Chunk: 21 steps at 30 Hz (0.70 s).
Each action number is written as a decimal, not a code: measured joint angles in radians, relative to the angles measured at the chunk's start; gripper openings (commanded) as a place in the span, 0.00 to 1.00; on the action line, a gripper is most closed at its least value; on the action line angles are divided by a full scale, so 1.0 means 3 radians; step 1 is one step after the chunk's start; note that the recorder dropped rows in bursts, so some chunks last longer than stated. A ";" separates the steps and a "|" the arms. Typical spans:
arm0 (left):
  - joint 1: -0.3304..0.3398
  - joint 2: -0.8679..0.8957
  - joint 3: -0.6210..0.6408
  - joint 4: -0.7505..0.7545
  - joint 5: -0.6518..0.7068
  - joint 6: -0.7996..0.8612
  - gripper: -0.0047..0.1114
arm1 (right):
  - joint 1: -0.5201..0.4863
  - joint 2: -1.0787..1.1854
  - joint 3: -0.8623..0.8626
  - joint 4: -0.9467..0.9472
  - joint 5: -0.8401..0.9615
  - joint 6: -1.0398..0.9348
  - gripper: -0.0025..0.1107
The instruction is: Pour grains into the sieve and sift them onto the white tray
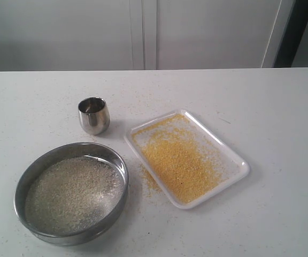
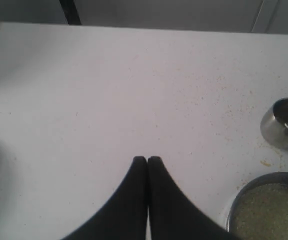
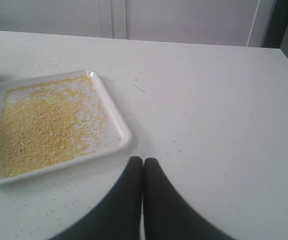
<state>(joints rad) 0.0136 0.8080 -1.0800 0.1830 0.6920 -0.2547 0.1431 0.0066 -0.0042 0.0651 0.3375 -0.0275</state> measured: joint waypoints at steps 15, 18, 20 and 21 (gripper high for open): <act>0.0000 -0.0610 0.0007 -0.0060 -0.0079 0.0000 0.04 | 0.0000 0.0000 0.0000 0.0000 0.0000 0.0000 0.02; 0.0000 -0.0625 0.0090 -0.0228 -0.0224 0.0134 0.04 | 0.0000 0.0000 0.0000 0.0000 0.0000 0.0000 0.02; 0.0000 -0.0646 0.0188 -0.0338 -0.0380 0.0278 0.04 | 0.0000 0.0000 0.0000 0.0000 0.0000 0.0000 0.02; 0.0000 -0.0661 0.0250 -0.0377 -0.0454 0.0331 0.04 | 0.0000 0.0000 0.0000 0.0000 0.0000 0.0000 0.02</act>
<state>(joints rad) 0.0136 0.6098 -1.0051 0.0698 0.5559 -0.1555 0.1431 0.0066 -0.0042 0.0651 0.3375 -0.0275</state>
